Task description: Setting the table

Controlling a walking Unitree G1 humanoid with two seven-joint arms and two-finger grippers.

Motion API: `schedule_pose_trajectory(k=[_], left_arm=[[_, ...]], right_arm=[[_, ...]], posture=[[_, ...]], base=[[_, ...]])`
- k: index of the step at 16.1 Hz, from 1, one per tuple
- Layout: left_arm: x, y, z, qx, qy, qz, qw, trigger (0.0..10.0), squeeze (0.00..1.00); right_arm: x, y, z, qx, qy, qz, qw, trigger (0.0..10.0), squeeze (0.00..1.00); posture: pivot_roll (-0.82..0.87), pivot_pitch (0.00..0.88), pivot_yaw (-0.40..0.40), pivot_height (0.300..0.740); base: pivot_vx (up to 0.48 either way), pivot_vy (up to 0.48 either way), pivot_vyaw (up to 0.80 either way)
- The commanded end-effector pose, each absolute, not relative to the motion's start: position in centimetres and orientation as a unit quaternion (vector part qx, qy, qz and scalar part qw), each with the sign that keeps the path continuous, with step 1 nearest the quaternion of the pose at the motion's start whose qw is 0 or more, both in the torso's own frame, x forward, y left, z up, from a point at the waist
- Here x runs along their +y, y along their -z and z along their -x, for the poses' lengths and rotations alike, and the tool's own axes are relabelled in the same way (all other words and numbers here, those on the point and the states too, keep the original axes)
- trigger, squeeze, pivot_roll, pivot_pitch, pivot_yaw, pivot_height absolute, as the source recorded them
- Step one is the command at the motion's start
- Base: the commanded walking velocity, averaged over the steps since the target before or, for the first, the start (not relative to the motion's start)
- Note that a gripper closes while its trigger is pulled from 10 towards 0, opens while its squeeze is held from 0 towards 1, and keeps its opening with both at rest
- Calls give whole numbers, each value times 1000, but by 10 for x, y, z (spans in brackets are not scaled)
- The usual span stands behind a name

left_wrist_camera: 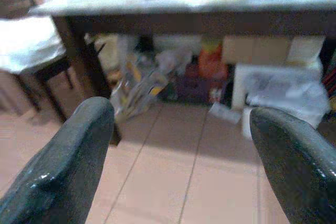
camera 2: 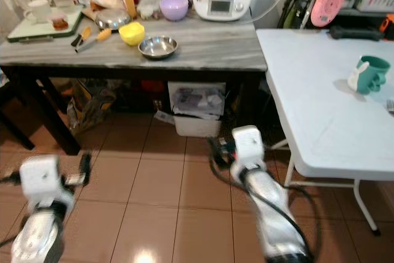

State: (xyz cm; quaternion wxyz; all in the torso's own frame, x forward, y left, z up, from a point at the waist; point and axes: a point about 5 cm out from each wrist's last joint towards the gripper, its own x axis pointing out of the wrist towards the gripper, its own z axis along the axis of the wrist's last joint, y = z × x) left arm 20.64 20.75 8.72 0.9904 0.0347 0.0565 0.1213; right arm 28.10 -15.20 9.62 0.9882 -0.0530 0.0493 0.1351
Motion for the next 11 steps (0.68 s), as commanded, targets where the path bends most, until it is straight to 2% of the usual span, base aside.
schedule_pose_trajectory(k=[1,3,5,8,11], left_arm=[[215,-88,-201,53,-132,-49,989,10000,0],[217,-85,-199,58,-133,-51,988,10000,0],[212,-87,-202,54,-125,-49,989,10000,0],[204,-93,-210,42,-99,-44,993,10000,0],[200,-95,-214,39,-87,-39,995,10000,0]], right_arm=[[-150,-106,-274,25,-144,62,987,10000,0],[-163,-104,-258,20,-133,101,986,10000,0],[-174,-96,-253,45,-112,84,989,10000,0],[-164,-104,-257,31,-125,105,986,10000,0],[-167,-108,-259,34,-92,65,993,10000,0]], posture=[[-143,0,17,740],[-146,0,16,740],[-159,0,24,740],[-179,0,41,740],[-189,0,49,740]], base=[[0,0,0],[0,0,0],[0,0,0],[0,0,0],[0,0,0]])
